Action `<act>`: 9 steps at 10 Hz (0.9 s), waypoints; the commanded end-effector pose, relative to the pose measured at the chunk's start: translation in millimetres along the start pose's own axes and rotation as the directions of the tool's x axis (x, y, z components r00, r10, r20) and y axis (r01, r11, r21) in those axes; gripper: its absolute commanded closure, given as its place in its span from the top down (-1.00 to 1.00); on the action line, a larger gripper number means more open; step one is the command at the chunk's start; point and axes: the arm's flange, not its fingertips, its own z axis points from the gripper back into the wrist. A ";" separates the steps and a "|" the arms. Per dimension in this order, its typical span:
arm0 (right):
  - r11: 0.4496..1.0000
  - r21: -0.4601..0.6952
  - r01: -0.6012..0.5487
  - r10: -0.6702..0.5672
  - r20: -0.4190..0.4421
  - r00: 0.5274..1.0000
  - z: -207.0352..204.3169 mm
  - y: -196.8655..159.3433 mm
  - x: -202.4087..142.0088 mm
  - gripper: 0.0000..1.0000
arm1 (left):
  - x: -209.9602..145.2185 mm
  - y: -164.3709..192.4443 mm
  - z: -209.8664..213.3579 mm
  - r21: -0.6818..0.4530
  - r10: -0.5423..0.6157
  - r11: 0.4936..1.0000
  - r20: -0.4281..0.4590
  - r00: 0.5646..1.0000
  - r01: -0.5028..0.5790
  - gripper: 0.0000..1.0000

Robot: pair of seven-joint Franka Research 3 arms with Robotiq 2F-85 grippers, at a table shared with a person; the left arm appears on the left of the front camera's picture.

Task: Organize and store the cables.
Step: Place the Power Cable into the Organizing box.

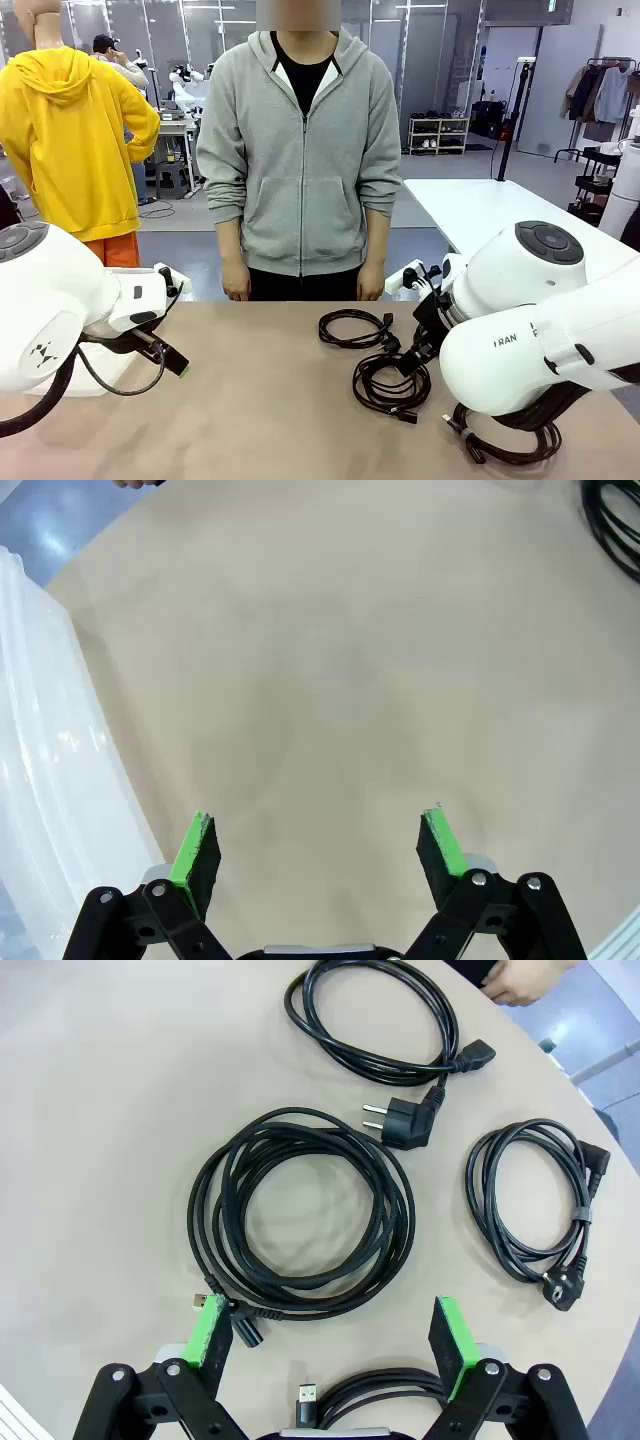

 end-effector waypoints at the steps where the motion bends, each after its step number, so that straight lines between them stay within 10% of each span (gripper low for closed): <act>1: 1.000 0.000 0.000 0.000 0.000 1.000 0.0 0.0 0.0 1.00 | 0.1 -0.4 0.0 0.000 -0.001 1.000 0.000 1.000 0.001 1.00; 9: 1.000 0.000 0.000 0.000 0.000 1.000 0.0 0.0 0.0 1.00 | 0.1 -0.4 0.0 0.000 -0.001 1.000 0.000 1.000 0.001 1.00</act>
